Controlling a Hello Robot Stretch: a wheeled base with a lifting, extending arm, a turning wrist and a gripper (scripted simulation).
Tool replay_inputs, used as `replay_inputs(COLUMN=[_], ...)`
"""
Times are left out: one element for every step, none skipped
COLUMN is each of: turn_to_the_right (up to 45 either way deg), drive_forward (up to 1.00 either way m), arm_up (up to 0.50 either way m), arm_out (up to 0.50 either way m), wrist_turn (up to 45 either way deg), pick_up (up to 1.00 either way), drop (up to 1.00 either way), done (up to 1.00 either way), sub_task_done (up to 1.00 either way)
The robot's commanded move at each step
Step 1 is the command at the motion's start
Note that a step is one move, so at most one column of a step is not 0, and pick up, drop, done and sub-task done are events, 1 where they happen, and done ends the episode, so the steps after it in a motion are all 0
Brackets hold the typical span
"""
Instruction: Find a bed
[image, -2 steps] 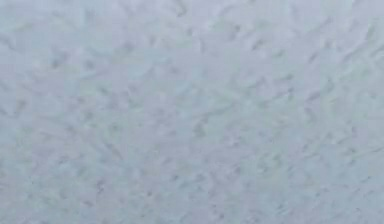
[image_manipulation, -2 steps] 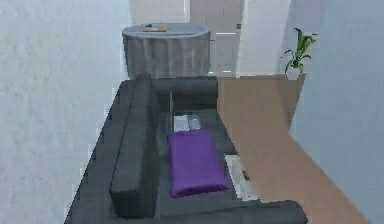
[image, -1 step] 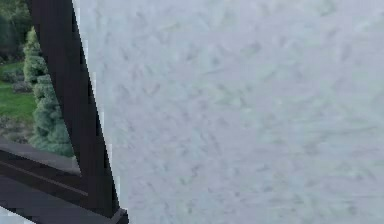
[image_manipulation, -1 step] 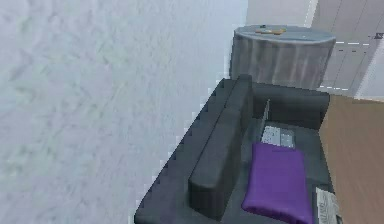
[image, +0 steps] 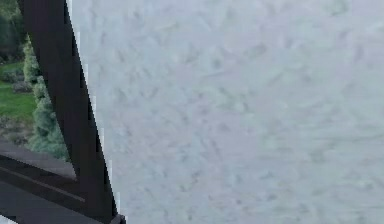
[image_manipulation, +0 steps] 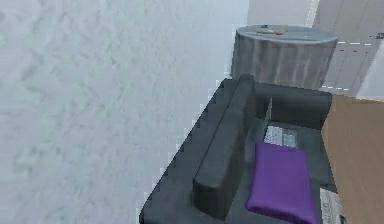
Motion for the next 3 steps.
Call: replay_inputs(turn_to_the_right=[-45.0,-45.0,-45.0], drive_forward=[0.0,0.0,0.0], arm_up=[0.0,0.0,0.0], arm_out=[0.0,0.0,0.0], wrist_turn=[0.0,0.0,0.0], pick_up=[0.0,0.0,0.0], drop=[0.0,0.0,0.0], done=[0.0,0.0,0.0], sub_task_done=[0.0,0.0,0.0])
